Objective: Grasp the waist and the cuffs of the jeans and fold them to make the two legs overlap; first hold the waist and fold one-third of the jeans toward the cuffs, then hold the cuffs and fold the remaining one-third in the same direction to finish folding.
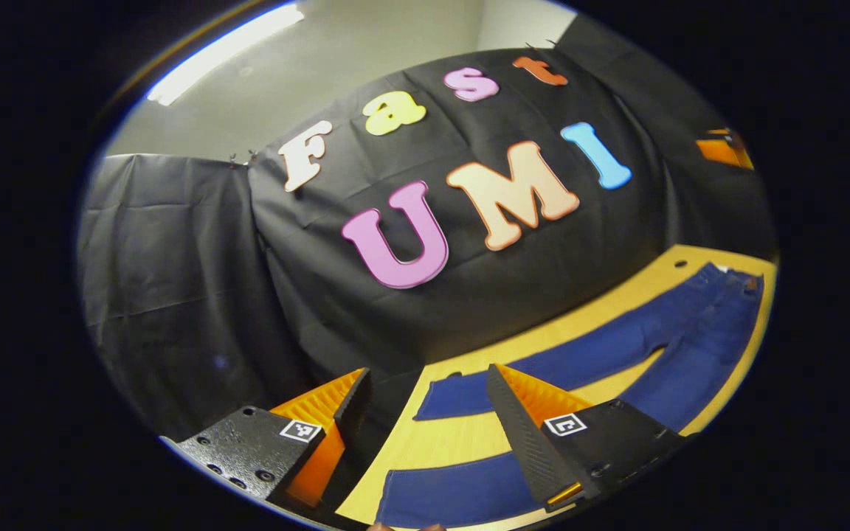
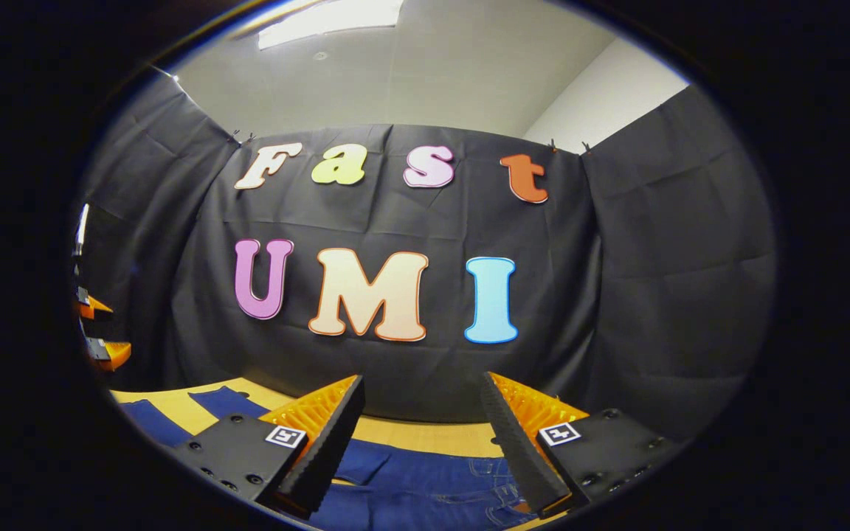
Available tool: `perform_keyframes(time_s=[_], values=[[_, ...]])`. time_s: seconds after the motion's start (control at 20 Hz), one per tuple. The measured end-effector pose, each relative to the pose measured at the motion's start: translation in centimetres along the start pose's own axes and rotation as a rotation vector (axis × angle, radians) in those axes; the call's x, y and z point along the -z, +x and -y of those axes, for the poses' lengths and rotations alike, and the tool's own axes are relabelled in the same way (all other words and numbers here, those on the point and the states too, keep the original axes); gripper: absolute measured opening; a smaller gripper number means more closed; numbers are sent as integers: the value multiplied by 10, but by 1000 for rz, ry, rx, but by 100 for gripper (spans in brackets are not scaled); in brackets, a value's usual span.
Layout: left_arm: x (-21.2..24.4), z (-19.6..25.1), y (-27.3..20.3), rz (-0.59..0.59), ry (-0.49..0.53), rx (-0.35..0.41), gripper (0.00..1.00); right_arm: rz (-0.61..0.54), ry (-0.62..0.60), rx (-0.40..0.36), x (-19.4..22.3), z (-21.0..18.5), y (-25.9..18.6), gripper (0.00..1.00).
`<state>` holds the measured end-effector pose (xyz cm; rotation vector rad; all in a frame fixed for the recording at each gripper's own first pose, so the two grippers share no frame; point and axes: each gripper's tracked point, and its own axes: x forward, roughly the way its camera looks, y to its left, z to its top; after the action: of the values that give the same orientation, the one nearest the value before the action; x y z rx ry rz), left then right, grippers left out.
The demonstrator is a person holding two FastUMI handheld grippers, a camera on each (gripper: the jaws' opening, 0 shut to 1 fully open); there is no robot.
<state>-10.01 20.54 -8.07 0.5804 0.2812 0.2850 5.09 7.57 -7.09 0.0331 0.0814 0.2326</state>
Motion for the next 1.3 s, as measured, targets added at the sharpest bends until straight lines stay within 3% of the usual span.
perform_keyframes(time_s=[0.75, 1.1, 1.3], values=[[175, 7, -10, -301, 526, 155, 94, -71, -32, -27, 16, -7, 1, 98], [249, 8, -41, -429, 706, 274, 94, -94, -72, -38, 22, -12, -2, 98], [270, 17, -51, -465, 781, 359, 95, -107, -75, -42, 27, -15, -2, 98]])
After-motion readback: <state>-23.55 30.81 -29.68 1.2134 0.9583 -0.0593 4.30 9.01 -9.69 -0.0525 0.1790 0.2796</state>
